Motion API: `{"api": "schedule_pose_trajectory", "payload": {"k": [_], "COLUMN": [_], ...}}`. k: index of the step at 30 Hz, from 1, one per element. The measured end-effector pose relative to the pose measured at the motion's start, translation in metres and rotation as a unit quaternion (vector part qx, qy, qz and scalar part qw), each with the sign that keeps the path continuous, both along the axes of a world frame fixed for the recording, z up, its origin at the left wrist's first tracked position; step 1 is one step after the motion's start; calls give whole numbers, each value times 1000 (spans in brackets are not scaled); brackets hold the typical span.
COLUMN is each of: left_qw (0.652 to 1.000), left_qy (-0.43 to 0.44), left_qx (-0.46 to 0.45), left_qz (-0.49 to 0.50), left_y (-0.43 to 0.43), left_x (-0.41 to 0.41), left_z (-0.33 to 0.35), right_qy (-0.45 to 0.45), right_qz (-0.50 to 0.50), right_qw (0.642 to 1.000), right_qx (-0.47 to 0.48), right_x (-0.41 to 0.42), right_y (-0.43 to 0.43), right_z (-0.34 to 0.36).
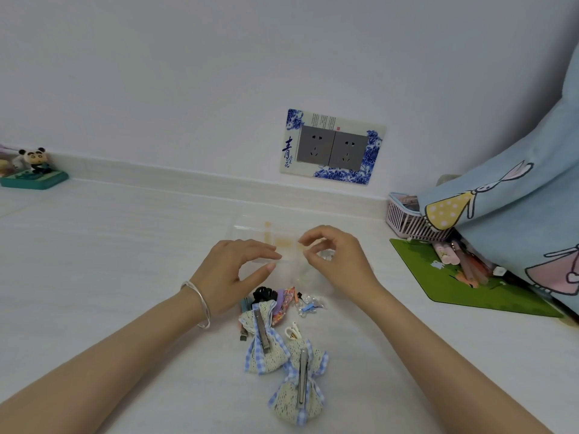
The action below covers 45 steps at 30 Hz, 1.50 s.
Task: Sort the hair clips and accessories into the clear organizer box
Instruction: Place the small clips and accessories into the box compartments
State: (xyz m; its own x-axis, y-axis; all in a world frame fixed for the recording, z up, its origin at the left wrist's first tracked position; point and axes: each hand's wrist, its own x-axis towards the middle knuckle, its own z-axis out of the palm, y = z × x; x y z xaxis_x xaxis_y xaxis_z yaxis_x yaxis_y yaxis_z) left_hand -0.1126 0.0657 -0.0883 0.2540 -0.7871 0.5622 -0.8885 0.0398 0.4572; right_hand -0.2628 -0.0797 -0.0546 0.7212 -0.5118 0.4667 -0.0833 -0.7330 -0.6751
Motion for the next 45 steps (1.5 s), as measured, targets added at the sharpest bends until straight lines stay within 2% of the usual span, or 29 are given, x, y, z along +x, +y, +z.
{"api": "schedule_pose_trajectory", "payload": {"k": [5,6,8,11,20,22,25,28,31,35,39,41,45], "left_qw": [1000,1000,1000,1000,1000,1000,1000,1000,1000,1000,1000,1000,1000], "left_qy": [-3,-3,1,4,10,10,8,9,11,4,1,1,4], "left_qx": [5,6,5,4,-4,-5,-5,-8,-5,-3,-4,-2,-4], "left_qz": [2,1,-1,-1,-3,-5,-5,-5,-3,-3,-3,-3,-4], "left_y": [0,0,1,1,1,1,1,1,1,2,1,1,1], "left_x": [1,1,0,0,-1,0,-1,-1,-1,-1,-2,-2,0], "left_z": [-1,-1,0,1,0,0,-1,0,0,0,1,1,-1], "right_qy": [-30,-8,93,192,178,143,22,-39,5,74,44,36,155], "right_qz": [22,43,78,92,83,86,61,6,-3,0,-15,15,71], "right_qw": [999,998,990,962,928,949,987,995,998,994,995,996,978], "right_qx": [-30,-40,-72,-170,-316,-268,-147,-92,-64,-82,-90,-82,-123], "right_x": [-22,-29,-39,-43,-41,-45,-43,-27,-14,-11,-29,-41,-51], "right_y": [8,10,13,11,15,16,19,12,4,-3,1,8,16], "right_z": [4,3,-6,-22,-30,-26,-9,6,11,6,6,2,-22]}}
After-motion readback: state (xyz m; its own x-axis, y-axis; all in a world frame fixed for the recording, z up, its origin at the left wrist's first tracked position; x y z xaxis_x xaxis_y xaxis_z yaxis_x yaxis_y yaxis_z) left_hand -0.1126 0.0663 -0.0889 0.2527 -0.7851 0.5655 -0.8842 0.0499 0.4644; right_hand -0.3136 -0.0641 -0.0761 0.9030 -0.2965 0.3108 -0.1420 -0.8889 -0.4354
